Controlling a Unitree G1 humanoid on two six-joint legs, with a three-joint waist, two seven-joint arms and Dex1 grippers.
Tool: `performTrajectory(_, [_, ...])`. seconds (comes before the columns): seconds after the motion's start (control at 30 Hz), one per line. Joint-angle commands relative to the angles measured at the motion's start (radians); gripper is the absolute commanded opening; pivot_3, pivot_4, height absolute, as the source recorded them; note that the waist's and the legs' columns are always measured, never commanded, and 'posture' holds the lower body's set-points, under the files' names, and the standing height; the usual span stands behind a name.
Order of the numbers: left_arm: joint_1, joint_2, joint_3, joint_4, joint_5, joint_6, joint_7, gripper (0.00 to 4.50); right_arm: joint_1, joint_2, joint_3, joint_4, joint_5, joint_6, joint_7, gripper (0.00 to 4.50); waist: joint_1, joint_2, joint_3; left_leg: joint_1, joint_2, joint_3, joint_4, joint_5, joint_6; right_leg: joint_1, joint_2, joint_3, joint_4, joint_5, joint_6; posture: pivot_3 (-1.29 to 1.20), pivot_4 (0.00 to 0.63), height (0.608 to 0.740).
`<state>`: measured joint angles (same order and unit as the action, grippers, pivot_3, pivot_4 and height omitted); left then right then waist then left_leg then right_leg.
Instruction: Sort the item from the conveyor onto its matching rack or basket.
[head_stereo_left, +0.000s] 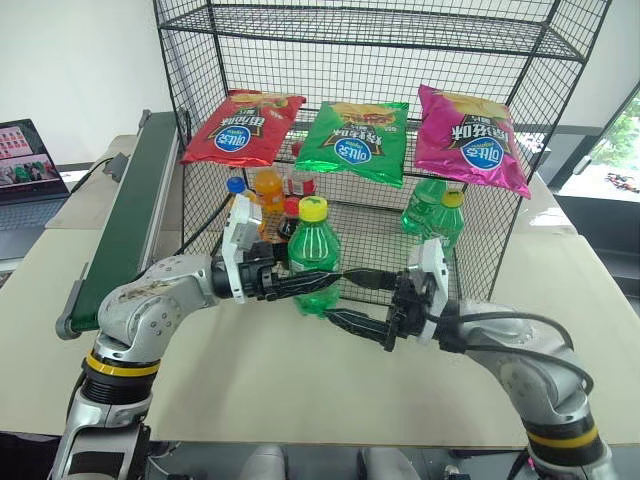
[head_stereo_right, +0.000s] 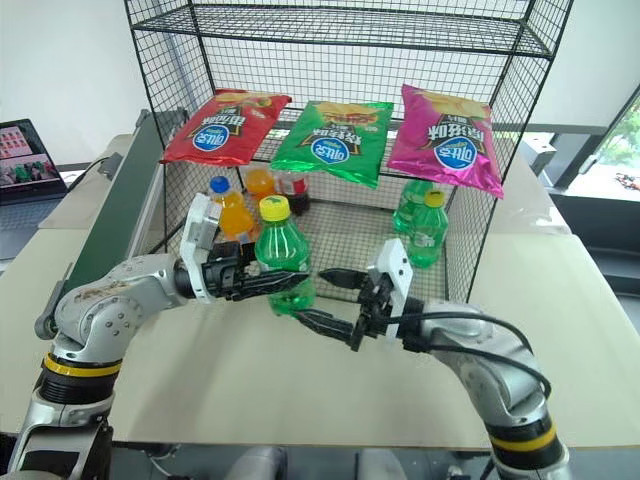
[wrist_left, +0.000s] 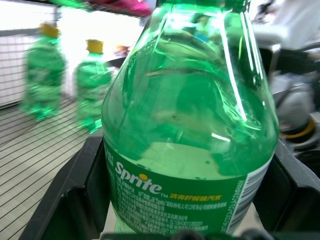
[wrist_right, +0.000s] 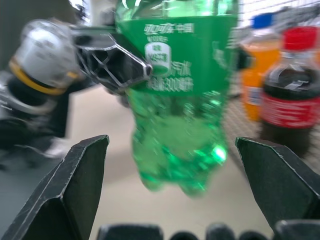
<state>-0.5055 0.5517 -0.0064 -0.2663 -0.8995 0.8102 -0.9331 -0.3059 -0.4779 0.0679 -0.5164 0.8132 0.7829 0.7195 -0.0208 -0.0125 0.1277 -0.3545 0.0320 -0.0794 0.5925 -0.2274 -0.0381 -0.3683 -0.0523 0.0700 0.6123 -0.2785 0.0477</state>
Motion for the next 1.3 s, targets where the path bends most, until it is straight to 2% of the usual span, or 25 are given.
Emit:
performTrajectory(0.03, [-0.032, -0.019, 0.028, -0.031, -0.079, 0.045, 0.003, 3.15, -0.038, 0.037, 0.010, -0.008, 0.092, 0.055, -0.003, 4.50, 0.000, 0.000, 0.000, 0.000, 0.000, 0.000, 0.000, 0.000, 0.000, 0.000, 0.000, 0.000, 0.000, 0.000, 0.000, 0.00, 0.150, 0.738])
performTrajectory(0.33, [-0.044, -0.042, 0.041, -0.033, -0.115, 0.091, 0.023, 3.15, -0.083, 0.078, 0.032, 0.007, 0.169, 0.142, -0.011, 4.50, 0.004, 0.000, 0.000, 0.000, 0.000, 0.000, 0.001, 0.000, 0.000, 0.000, 0.000, 0.000, 0.000, 0.000, 0.001, 0.00, 0.150, 0.738])
performTrajectory(0.53, [-0.049, -0.036, 0.035, -0.040, -0.116, 0.110, 0.000, 3.15, -0.081, 0.080, 0.042, 0.008, 0.178, 0.155, 0.011, 2.93, 0.002, 0.000, 0.000, 0.000, 0.000, 0.000, 0.001, 0.000, 0.000, 0.000, 0.000, 0.000, 0.000, 0.000, 0.001, 0.00, 0.150, 0.738])
performTrajectory(0.7, [-0.052, -0.035, 0.035, -0.038, -0.115, 0.114, -0.006, 3.15, -0.068, 0.058, 0.048, 0.005, 0.160, 0.147, 0.040, 2.93, 0.003, 0.000, 0.000, 0.000, 0.000, 0.000, 0.001, 0.000, 0.000, 0.000, 0.000, 0.000, 0.000, 0.000, 0.001, 0.00, 0.150, 0.738])
performTrajectory(0.77, [-0.055, -0.034, 0.038, -0.033, -0.122, 0.122, -0.006, 4.15, -0.059, 0.053, 0.046, -0.002, 0.160, 0.143, 0.040, 2.92, 0.003, 0.000, 0.000, 0.000, 0.000, 0.000, 0.001, 0.000, 0.000, 0.000, 0.000, 0.000, 0.000, 0.000, 0.001, 0.00, 0.150, 0.738])
performTrajectory(0.8, [-0.057, -0.029, 0.040, -0.030, -0.128, 0.129, -0.010, 4.47, -0.054, 0.052, 0.043, -0.007, 0.158, 0.140, 0.037, 2.92, 0.003, 0.000, 0.000, 0.000, 0.000, 0.000, 0.001, 0.000, 0.000, 0.000, 0.000, 0.000, 0.000, -0.001, 0.001, 0.00, 0.150, 0.738])
performTrajectory(1.17, [-0.010, 0.130, 0.102, -0.067, -0.216, 0.232, -0.065, 4.50, 0.095, 0.033, -0.023, -0.125, 0.087, 0.048, -0.075, 2.92, 0.001, 0.001, 0.000, 0.000, 0.000, 0.000, 0.001, 0.000, 0.000, -0.001, 0.000, 0.000, 0.000, -0.001, 0.002, 0.00, 0.150, 0.738])
performTrajectory(1.3, [0.045, 0.209, 0.125, -0.110, -0.214, 0.228, -0.102, 4.50, 0.205, 0.029, -0.067, -0.184, -0.124, -0.108, -0.197, 2.92, 0.003, 0.001, 0.000, 0.000, 0.000, 0.000, 0.000, 0.000, 0.000, -0.001, 0.000, 0.000, 0.000, -0.001, 0.002, 0.00, 0.150, 0.738])
